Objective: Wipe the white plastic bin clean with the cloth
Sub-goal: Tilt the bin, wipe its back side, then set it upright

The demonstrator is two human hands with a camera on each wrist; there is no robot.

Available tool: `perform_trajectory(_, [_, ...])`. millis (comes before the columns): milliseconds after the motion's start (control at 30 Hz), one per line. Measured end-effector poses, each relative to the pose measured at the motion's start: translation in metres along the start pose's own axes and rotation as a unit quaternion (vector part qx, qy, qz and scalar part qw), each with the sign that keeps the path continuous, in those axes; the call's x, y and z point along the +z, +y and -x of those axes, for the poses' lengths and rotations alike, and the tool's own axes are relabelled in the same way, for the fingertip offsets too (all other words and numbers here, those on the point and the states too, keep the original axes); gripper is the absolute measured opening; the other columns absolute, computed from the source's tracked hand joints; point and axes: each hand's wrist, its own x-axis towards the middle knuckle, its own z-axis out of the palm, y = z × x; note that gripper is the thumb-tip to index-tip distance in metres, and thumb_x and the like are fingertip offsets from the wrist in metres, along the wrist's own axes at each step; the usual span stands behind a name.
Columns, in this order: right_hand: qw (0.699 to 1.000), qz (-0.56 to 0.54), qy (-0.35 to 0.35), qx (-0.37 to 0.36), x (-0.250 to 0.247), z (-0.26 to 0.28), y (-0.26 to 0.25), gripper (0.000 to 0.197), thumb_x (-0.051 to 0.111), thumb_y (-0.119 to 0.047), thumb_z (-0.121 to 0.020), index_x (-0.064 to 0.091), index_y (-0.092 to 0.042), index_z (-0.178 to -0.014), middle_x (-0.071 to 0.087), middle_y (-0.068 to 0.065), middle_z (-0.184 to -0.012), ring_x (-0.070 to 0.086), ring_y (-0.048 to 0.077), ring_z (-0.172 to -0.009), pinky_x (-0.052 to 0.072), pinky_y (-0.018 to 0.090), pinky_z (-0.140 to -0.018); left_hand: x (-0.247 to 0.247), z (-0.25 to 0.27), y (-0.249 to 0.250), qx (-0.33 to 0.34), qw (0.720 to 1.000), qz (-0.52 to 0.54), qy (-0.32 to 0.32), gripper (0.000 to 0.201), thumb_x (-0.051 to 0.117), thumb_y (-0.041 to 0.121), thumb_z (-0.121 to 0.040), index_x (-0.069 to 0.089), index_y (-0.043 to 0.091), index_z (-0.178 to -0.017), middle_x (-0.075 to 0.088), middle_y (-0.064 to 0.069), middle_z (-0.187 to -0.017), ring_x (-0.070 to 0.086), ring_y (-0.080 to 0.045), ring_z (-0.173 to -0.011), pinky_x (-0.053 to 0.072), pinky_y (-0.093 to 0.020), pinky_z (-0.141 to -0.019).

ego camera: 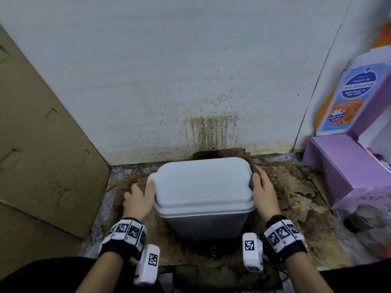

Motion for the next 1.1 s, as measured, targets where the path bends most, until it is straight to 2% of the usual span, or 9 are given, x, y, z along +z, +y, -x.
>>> perform_trajectory(100, [1.0, -0.003, -0.005, 0.003, -0.001, 0.002, -0.002, 0.045, 0.036, -0.033, -0.108, 0.039, -0.027, -0.152, 0.048, -0.007, -0.147, 0.041, 0.006, -0.124, 0.032, 0.026, -0.098, 0.008, 0.001, -0.008, 0.014, 0.997, 0.065, -0.048, 0.078, 0.028, 0.075, -0.095, 0.05, 0.011, -0.133, 0.059, -0.012, -0.13, 0.058, -0.031, -0.116, 0.047, -0.046, -0.1])
perform_trajectory(267, [0.999, -0.028, 0.029, -0.006, 0.0, 0.006, -0.003, 0.042, 0.039, -0.028, -0.108, 0.043, -0.026, -0.149, 0.06, -0.016, -0.124, 0.054, -0.011, -0.099, 0.039, 0.008, -0.087, 0.007, 0.003, 0.0, 0.033, 0.996, 0.071, -0.034, 0.064, 0.031, 0.066, -0.1, 0.057, 0.01, -0.114, 0.063, -0.01, -0.111, 0.06, -0.026, -0.101, 0.047, -0.042, -0.087])
perform_trajectory(333, [0.997, -0.051, 0.057, -0.002, 0.001, 0.011, -0.001, 0.042, 0.04, -0.028, -0.107, 0.043, -0.025, -0.149, 0.058, -0.012, -0.132, 0.053, -0.005, -0.113, 0.039, 0.014, -0.096, 0.002, 0.0, 0.006, 0.052, 0.995, 0.075, -0.04, 0.062, 0.032, 0.066, -0.1, 0.058, 0.011, -0.113, 0.064, -0.007, -0.109, 0.06, -0.026, -0.103, 0.047, -0.042, -0.086])
perform_trajectory(400, [0.991, -0.081, 0.105, 0.005, 0.005, 0.02, 0.004, 0.043, 0.042, -0.028, -0.106, 0.044, -0.024, -0.149, 0.051, -0.008, -0.143, 0.045, 0.008, -0.132, 0.036, 0.026, -0.105, -0.004, -0.007, 0.014, 0.075, 0.992, 0.083, -0.049, 0.064, 0.035, 0.067, -0.098, 0.059, 0.012, -0.118, 0.064, -0.005, -0.114, 0.061, -0.027, -0.11, 0.047, -0.042, -0.088])
perform_trajectory(600, [0.966, -0.134, 0.222, -0.012, 0.042, 0.066, 0.016, 0.044, 0.04, -0.033, -0.106, 0.041, -0.032, -0.15, 0.043, -0.015, -0.144, 0.039, 0.004, -0.133, 0.034, 0.029, -0.107, -0.022, -0.041, 0.041, 0.141, 0.98, 0.109, -0.093, 0.071, 0.04, 0.073, -0.093, 0.05, 0.025, -0.145, 0.056, -0.002, -0.144, 0.052, -0.026, -0.134, 0.041, -0.046, -0.109])
perform_trajectory(667, [0.967, -0.123, 0.222, -0.01, 0.051, 0.071, 0.021, 0.045, 0.038, -0.034, -0.107, 0.038, -0.031, -0.152, 0.04, -0.013, -0.144, 0.035, 0.004, -0.134, 0.031, 0.027, -0.106, -0.021, -0.051, 0.049, 0.134, 0.979, 0.117, -0.097, 0.081, 0.046, 0.075, -0.087, 0.05, 0.02, -0.147, 0.054, -0.006, -0.149, 0.051, -0.026, -0.135, 0.039, -0.046, -0.112])
perform_trajectory(833, [0.97, -0.107, 0.217, -0.003, 0.054, 0.066, 0.035, 0.045, 0.035, -0.033, -0.107, 0.036, -0.029, -0.152, 0.039, -0.006, -0.155, 0.036, 0.012, -0.142, 0.031, 0.028, -0.109, -0.002, -0.063, 0.053, 0.128, 0.98, 0.138, -0.067, 0.055, 0.046, 0.046, -0.104, 0.048, 0.015, -0.15, 0.049, -0.009, -0.154, 0.045, -0.029, -0.141, 0.037, -0.04, -0.109])
perform_trajectory(1033, [0.974, -0.133, 0.183, 0.009, 0.042, 0.043, 0.032, 0.042, 0.038, -0.028, -0.108, 0.041, -0.027, -0.15, 0.046, -0.007, -0.151, 0.041, 0.013, -0.139, 0.035, 0.038, -0.116, 0.005, -0.058, 0.038, 0.097, 0.977, 0.18, -0.061, 0.095, 0.04, 0.078, -0.09, 0.025, 0.017, -0.16, 0.028, -0.006, -0.166, 0.028, -0.029, -0.152, 0.024, -0.049, -0.122])
perform_trajectory(1100, [0.976, -0.159, 0.145, 0.033, 0.031, 0.026, 0.032, 0.039, 0.04, -0.025, -0.107, 0.047, -0.028, -0.146, 0.053, -0.006, -0.144, 0.049, 0.015, -0.134, 0.04, 0.042, -0.114, 0.007, -0.049, 0.03, 0.064, 0.973, 0.219, -0.033, 0.095, 0.042, 0.072, -0.093, 0.013, 0.014, -0.162, 0.019, -0.006, -0.169, 0.021, -0.029, -0.155, 0.02, -0.048, -0.123])
